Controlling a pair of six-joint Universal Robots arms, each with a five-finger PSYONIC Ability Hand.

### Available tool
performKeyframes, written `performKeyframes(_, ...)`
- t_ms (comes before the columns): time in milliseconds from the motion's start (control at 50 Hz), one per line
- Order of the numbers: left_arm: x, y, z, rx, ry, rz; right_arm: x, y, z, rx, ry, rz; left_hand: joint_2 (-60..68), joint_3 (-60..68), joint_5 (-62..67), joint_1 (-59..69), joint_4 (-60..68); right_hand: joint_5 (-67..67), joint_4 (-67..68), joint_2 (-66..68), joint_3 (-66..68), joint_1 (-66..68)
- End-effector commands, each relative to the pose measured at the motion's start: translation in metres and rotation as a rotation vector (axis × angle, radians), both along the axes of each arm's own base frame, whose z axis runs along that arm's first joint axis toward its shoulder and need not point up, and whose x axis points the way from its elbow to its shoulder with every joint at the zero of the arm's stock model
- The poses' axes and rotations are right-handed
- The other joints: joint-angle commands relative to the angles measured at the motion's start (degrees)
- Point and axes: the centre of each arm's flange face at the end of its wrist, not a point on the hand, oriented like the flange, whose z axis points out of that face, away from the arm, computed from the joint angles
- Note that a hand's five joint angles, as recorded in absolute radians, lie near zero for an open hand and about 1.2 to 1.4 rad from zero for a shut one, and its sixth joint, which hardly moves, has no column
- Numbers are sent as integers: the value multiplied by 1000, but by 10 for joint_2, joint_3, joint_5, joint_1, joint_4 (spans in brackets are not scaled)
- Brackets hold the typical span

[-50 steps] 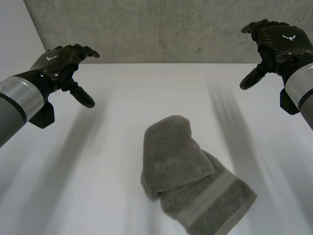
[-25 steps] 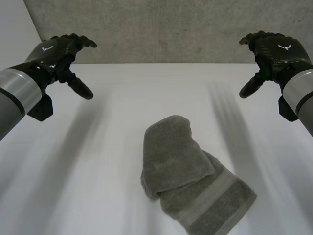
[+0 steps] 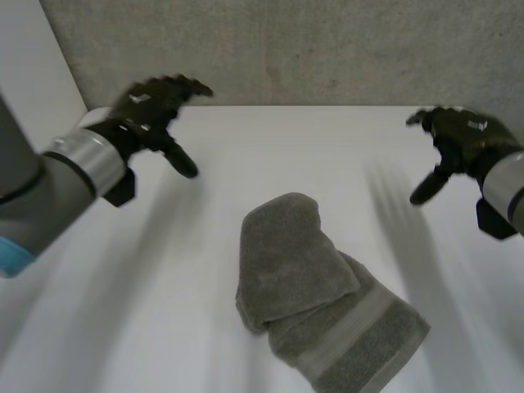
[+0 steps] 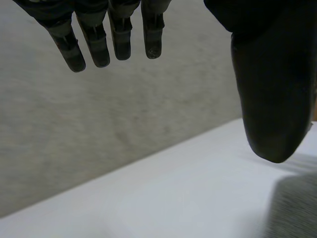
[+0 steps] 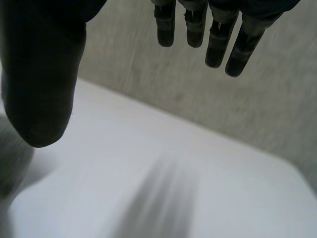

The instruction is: Fold the towel.

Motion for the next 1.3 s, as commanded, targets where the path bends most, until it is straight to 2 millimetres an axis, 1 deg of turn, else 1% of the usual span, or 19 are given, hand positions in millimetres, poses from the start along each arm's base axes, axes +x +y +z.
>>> performKeyframes(20, -41, 2, -47, 74, -44, -229, -13, 16, -47, 195, -15, 72, -23, -33, -13, -39, -38, -35, -44, -37, -30, -37)
performKeyframes(320, -65, 10, -114, 181, -121, -352, 11, 49, -106, 318, 35, 265, 4, -33, 14, -12, -38, -35, -44, -37, -30, -37)
performKeyframes(420, -69, 22, -133, 186, -189, -389, 27, 57, -125, 340, 53, 324, 71, -33, 82, 56, -38, 70, -44, 69, -30, 68)
performKeyframes(520, -70, 31, -142, 168, -240, -415, 36, 63, -140, 378, 64, 365, 351, -33, 361, 335, -38, 375, -44, 373, -30, 373)
performKeyframes(560, -70, 32, -139, 153, -245, -414, 40, 64, -142, 381, 67, 383, 622, -33, 632, 606, -38, 639, -44, 637, -30, 637)
performKeyframes(620, -71, 32, -134, 140, -244, -412, 41, 62, -139, 369, 63, 388, 656, -33, 667, 641, -38, 665, -44, 663, -30, 663)
performKeyframes(680, -72, 31, -114, 84, -227, -404, 46, 54, -125, 315, 44, 407, 656, -33, 667, 641, -38, 665, -44, 663, -30, 663)
performKeyframes(720, -72, 28, -78, -14, -193, -390, 53, 39, -91, 195, 15, 423, 656, -33, 667, 641, -38, 665, -44, 663, -30, 663)
performKeyframes(740, -72, 28, -78, -15, -193, -390, 53, 39, -90, 194, 15, 424, 656, -33, 667, 641, -38, 665, -44, 663, -30, 663)
performKeyframes(780, -70, 24, -28, -153, -143, -363, 59, 25, -44, 44, -15, 438, 656, -33, 667, 641, -38, 665, -44, 663, -30, 663)
performKeyframes(840, -67, 23, -2, -218, -120, -337, 62, 19, -18, -31, -28, 437, 656, -33, 667, 641, -38, 665, -44, 663, -30, 663)
performKeyframes(880, -56, 26, 43, -311, -63, -276, 64, 14, 28, -146, -73, 439, 656, -33, 667, 641, -38, 665, -44, 663, -30, 663)
performKeyframes(900, -56, 26, 44, -311, -63, -276, 64, 14, 29, -146, -74, 439, 656, -33, 667, 641, -38, 665, -44, 663, -30, 663)
performKeyframes(940, -40, 32, 79, -380, -10, -231, 62, 20, 74, -265, -132, 436, 656, -33, 667, 641, -38, 665, -44, 663, -30, 663)
performKeyframes(1040, -21, 39, 89, -401, 13, -193, 53, 39, 114, -423, -179, 441, 656, -33, 667, 641, -38, 665, -44, 663, -30, 663)
performKeyframes(1160, -5, 50, 71, -363, -10, -165, 51, 51, 87, -388, -116, 477, 656, -33, 667, 641, -38, 665, -44, 663, -30, 663)
performKeyframes(1220, 10, 59, 33, -278, -59, -147, 49, 72, 26, -270, 74, 576, 656, -33, 667, 641, -38, 665, -44, 663, -30, 663)
performKeyframes(1240, 10, 59, 33, -278, -59, -147, 49, 73, 26, -269, 75, 576, 656, -33, 667, 641, -38, 665, -44, 663, -30, 663)
performKeyframes(1300, 22, 64, 4, -223, -116, -158, 36, 87, -15, -179, 283, 630, 656, -33, 667, 641, -38, 665, -44, 663, -30, 663)
